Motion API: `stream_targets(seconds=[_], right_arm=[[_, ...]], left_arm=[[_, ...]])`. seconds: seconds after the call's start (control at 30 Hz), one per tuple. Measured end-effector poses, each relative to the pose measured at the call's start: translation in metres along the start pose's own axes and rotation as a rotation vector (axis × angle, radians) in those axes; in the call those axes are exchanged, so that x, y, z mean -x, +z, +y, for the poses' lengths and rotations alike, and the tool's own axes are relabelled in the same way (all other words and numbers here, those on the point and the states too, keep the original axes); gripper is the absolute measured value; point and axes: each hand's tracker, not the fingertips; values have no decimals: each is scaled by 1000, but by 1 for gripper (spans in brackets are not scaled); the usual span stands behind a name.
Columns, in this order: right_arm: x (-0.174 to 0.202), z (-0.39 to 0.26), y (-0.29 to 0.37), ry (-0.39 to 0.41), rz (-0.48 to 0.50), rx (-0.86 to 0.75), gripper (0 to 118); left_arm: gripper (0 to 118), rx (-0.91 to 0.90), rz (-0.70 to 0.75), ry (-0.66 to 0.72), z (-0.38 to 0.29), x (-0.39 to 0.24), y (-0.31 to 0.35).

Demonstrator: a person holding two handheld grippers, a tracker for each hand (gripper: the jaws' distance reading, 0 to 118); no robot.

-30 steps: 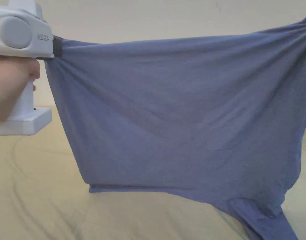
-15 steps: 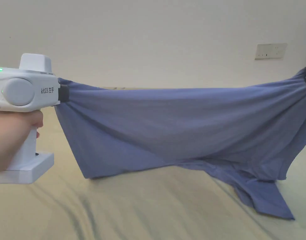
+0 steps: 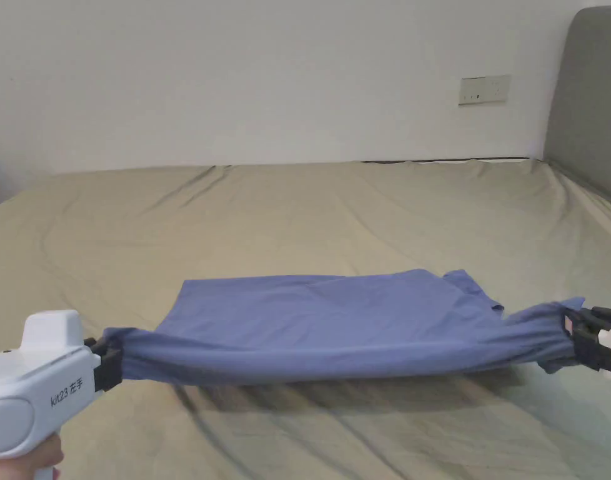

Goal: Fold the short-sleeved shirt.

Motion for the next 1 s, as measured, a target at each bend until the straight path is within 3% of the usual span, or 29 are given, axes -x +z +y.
stream_targets(seconds=[0.43, 0.9, 0.93, 0.97, 1.0], right_arm=[[3, -97, 103, 56, 58, 98, 2], [6, -160, 91, 90, 47, 286, 3], [6, -164, 92, 79, 50, 290, 4], [6, -166, 93, 70, 47, 288, 17], [5, -168, 95, 60, 48, 288, 42]], left_arm=[[1, 123, -70, -43, -107, 14, 83], [2, 289, -98, -48, -159, 12, 67], [8, 280, -93, -47, -162, 12, 69], [28, 272, -94, -45, -162, 12, 71], [53, 265, -97, -44, -160, 14, 75]])
